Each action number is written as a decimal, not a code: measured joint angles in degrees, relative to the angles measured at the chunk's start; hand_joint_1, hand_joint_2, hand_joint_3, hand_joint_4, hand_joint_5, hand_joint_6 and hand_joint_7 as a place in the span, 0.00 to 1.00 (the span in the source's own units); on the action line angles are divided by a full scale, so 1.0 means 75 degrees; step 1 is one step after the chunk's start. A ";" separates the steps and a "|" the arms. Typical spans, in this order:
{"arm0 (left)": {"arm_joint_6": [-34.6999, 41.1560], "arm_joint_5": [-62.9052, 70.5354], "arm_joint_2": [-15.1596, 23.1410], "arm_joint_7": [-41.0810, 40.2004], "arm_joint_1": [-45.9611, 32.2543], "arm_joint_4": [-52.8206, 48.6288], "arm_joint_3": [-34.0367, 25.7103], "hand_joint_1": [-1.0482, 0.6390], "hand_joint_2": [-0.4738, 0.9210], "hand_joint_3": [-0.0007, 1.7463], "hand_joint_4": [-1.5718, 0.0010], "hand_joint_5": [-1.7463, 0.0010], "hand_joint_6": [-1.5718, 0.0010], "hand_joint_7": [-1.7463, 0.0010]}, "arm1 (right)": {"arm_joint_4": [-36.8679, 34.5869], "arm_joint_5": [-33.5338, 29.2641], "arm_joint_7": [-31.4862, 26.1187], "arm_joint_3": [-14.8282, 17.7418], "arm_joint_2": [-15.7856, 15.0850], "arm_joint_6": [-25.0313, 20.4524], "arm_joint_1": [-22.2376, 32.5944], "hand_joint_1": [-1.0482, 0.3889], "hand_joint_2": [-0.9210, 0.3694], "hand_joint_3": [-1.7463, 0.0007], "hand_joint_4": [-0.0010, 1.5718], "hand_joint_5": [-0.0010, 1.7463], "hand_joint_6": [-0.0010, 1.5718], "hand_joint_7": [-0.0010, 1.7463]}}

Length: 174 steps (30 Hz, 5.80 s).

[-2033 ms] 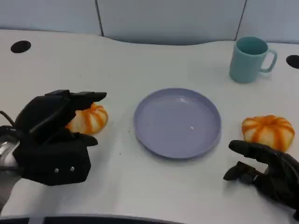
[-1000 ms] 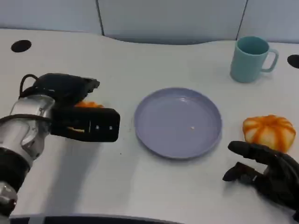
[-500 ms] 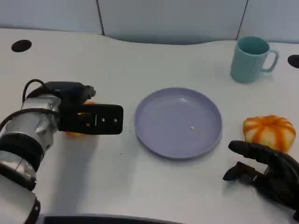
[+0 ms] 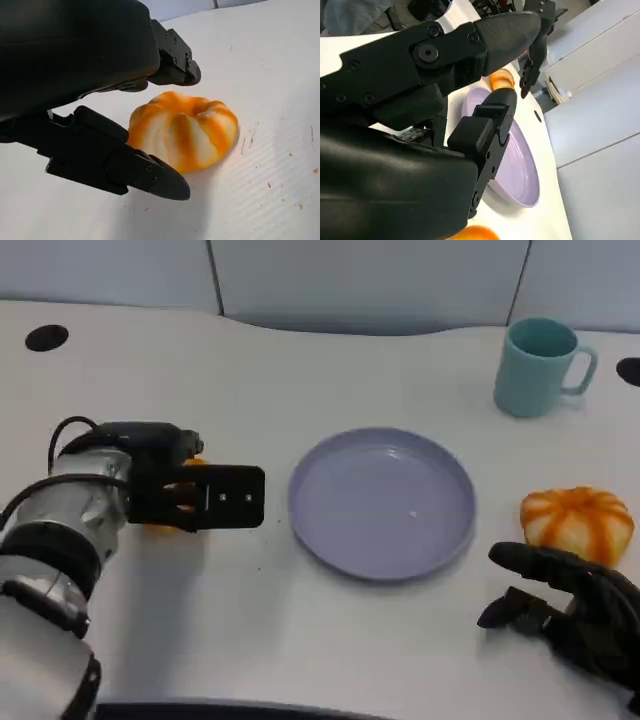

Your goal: Grasp the bread from the table and place it into the plate.

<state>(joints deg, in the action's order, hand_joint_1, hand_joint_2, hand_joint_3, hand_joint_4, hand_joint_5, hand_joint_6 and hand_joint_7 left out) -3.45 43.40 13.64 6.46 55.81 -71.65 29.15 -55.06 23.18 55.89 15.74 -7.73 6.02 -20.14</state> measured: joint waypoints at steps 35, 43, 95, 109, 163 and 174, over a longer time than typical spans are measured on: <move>0.0434 -0.0049 -0.0521 -0.1283 -0.0125 -0.0773 0.0536 0.50 0.98 0.01 0.63 0.86 0.63 0.97 | 0.0352 0.0040 0.0059 0.0015 -0.0019 -0.0256 0.0216 0.45 0.00 0.94 0.34 0.66 0.59 0.00; 0.0333 -0.0043 -0.0481 -0.1621 -0.0132 -0.0773 0.0549 0.46 1.00 0.03 0.50 0.61 0.40 0.95 | 0.0432 0.0034 0.0043 0.0009 -0.0024 -0.0311 0.0258 0.44 0.00 0.94 0.34 0.66 0.59 0.00; -0.1328 -0.0785 0.0003 -0.2471 0.0069 -0.0621 -0.0349 0.51 1.00 0.20 0.52 0.00 0.62 0.00 | 0.0618 0.0123 -0.0056 -0.0010 -0.0024 -0.0350 0.0390 0.44 0.00 0.95 0.36 0.66 0.60 0.01; -0.2162 -0.0931 -0.0130 -0.2457 0.0359 -0.0448 -0.0467 0.52 0.86 0.47 0.47 0.00 0.58 0.00 | 0.0598 0.0125 -0.0065 -0.0015 -0.0002 -0.0325 0.0373 0.44 0.00 0.95 0.36 0.66 0.61 0.01; -0.3048 -0.0114 -0.1926 -0.2797 0.0748 -0.0404 0.0819 0.48 0.68 0.60 0.42 0.00 0.56 0.00 | 0.1018 0.0143 -0.0237 -0.0279 0.0179 -0.0502 0.0505 0.46 0.00 0.93 0.33 0.64 0.60 0.01; -0.2876 -0.0063 -0.2035 -0.2442 0.0747 -0.0488 0.0874 0.48 0.88 0.31 0.52 0.12 0.49 0.36 | 0.1165 0.0143 -0.0327 -0.0304 0.0198 -0.0536 0.0582 0.46 0.00 0.92 0.33 0.65 0.60 0.01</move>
<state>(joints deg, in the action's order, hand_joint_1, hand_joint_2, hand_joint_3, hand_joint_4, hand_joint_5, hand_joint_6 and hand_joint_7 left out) -25.02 42.93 -1.62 -11.86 61.42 -75.31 35.70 -46.33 24.26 53.43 13.47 -6.25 2.00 -15.77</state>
